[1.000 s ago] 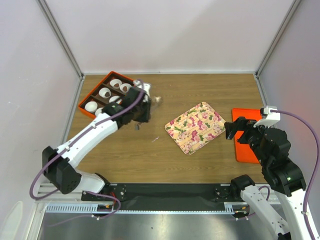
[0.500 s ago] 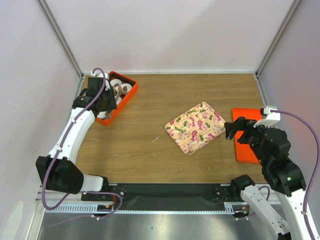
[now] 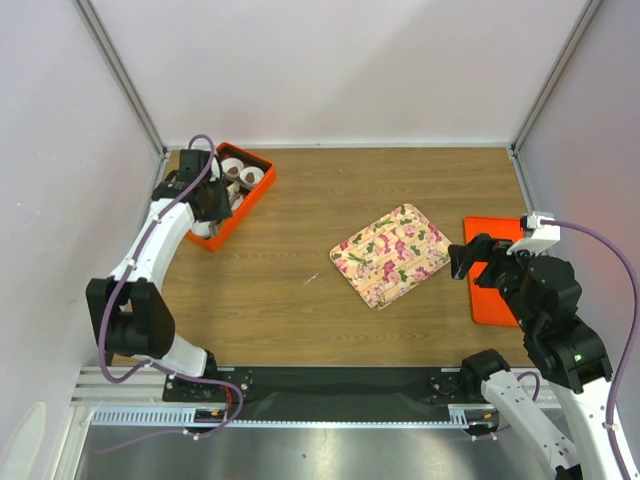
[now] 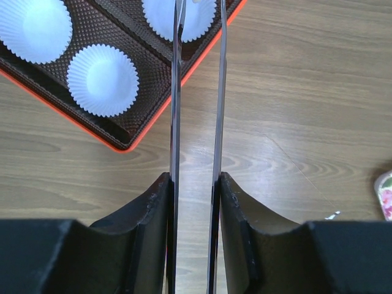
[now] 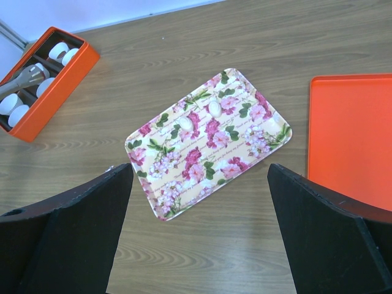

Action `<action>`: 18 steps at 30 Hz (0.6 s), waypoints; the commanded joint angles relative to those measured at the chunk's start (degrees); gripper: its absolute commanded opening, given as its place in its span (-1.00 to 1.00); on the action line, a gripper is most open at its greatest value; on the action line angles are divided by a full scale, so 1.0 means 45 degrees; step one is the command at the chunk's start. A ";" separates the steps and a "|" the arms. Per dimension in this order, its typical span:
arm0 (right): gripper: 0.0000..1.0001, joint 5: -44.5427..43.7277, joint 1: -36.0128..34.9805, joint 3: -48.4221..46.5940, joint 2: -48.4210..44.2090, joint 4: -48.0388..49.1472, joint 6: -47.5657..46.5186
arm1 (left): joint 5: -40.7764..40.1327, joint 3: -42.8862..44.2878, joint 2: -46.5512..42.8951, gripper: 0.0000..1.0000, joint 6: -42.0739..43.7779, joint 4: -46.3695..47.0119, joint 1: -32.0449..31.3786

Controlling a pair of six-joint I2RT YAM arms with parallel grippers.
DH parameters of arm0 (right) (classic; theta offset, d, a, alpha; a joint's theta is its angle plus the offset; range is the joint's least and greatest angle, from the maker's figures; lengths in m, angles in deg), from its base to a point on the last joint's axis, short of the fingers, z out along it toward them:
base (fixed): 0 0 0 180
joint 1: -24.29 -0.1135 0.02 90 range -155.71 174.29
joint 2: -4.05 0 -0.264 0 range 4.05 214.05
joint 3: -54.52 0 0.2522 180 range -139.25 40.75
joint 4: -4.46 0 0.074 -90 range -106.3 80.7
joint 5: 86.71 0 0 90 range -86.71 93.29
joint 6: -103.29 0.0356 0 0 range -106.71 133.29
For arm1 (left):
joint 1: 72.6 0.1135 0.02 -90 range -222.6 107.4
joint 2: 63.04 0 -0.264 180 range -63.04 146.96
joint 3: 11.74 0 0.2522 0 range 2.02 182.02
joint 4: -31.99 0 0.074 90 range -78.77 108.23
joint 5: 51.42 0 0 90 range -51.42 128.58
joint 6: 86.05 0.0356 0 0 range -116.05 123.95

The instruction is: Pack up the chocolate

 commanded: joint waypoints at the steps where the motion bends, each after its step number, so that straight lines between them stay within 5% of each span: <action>1: 0.99 -0.0028 -0.0007 -0.0132 -0.0072 0.0284 -0.0110 | -0.0226 0.0740 0.0313 -0.23 0.0436 0.0623 0.0183; 18: 0.99 -0.0126 -0.0026 -0.0230 -0.0033 0.0265 -0.0286 | -0.0696 0.1229 0.1291 -0.23 0.0573 0.0447 0.0319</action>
